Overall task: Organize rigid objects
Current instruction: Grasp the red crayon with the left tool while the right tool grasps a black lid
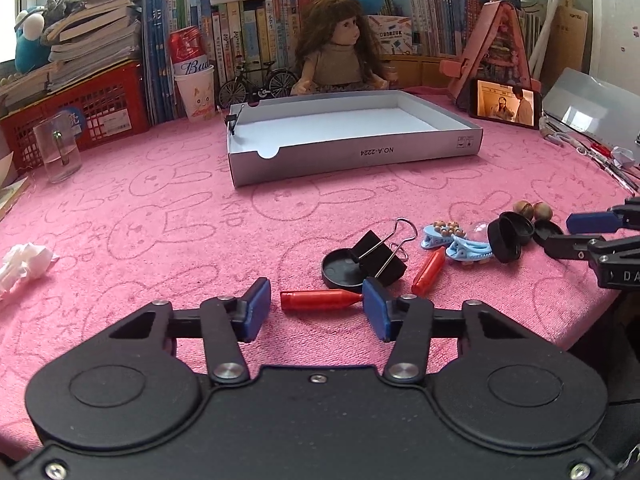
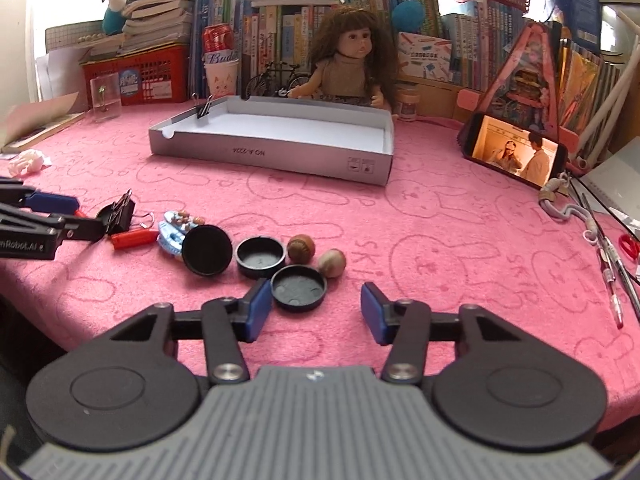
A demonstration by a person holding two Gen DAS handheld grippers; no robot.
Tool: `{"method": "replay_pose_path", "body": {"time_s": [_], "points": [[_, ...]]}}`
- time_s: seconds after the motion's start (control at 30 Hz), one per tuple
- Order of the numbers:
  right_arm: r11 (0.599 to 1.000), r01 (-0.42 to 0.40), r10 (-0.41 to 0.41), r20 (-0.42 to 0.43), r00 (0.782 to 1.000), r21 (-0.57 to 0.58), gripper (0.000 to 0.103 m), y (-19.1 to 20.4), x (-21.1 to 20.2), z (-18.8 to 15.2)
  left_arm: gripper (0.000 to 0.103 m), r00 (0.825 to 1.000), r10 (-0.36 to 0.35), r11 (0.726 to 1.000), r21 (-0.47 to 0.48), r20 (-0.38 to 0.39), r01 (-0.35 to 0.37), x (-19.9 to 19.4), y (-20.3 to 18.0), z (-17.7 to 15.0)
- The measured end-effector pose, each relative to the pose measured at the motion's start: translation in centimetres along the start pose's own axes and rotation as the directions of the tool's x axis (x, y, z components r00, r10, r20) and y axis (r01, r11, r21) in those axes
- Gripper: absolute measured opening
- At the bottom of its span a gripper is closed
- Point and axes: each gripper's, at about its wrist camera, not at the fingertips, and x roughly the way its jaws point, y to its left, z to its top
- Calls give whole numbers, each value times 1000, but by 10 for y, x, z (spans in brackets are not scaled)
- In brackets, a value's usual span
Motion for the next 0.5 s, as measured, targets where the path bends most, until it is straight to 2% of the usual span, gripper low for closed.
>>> {"method": "replay_pose_path", "body": {"time_s": [0.07,0.23,0.3,0.5], "points": [[1000,-6,6,1,1000,-4,48,1,0,0,43,1000,-3,1000,-8,2,3,-1,0,-1],[1000,-16,16,-1,1000,-3,43,3,0,0,42,1000,12,999,-37,5,-12,-2,-1,0],[1000,-19,19,-3,1000,4,35,3,-1,1,42,1000,17,999,-43,16,-16,-5,-2,1],[1000,-29,29,11,1000,9,34,3,-4,3,42,998,20,998,-61,55,-17,-14,-3,10]]}}
